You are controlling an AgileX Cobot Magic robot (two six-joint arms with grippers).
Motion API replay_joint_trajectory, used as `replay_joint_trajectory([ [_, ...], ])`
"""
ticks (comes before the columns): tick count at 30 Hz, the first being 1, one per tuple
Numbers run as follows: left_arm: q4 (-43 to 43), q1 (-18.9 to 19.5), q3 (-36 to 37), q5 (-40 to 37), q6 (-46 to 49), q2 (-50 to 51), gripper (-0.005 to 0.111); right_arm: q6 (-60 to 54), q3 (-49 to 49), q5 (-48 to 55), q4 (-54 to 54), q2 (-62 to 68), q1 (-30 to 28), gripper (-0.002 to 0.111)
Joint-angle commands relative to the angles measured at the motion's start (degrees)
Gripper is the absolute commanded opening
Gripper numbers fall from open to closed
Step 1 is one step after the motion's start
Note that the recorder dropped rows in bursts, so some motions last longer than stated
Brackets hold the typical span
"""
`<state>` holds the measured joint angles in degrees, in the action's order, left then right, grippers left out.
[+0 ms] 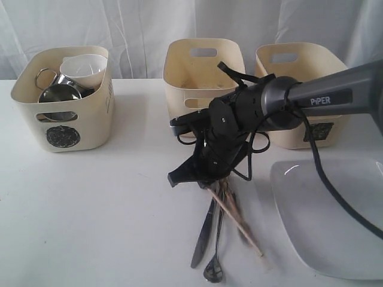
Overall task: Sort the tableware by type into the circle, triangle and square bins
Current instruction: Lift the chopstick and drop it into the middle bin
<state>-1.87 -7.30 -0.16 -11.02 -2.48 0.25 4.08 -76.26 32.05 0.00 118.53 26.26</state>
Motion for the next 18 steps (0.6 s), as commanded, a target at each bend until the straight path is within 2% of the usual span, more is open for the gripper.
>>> replay_joint_trajectory([
  [1, -0.61, 0.17, 0.16, -0.08, -0.34, -0.25, 0.000, 0.20, 0.01, 2.11, 1.64, -2.27, 0.01, 0.000],
  [5, -0.61, 0.17, 0.16, -0.08, -0.34, -0.25, 0.000, -2.58, 1.12, 2.53, 6.68, -6.08, 0.01, 0.000],
  [12, -0.61, 0.17, 0.16, -0.08, -0.34, -0.25, 0.000, -15.24, 3.03, 2.20, 22.36, -14.23, 0.01, 0.000],
  [18, -0.61, 0.17, 0.16, -0.08, -0.34, -0.25, 0.000, -15.42, 3.03, -5.47, 24.56, -21.95, -2.02, 0.000],
])
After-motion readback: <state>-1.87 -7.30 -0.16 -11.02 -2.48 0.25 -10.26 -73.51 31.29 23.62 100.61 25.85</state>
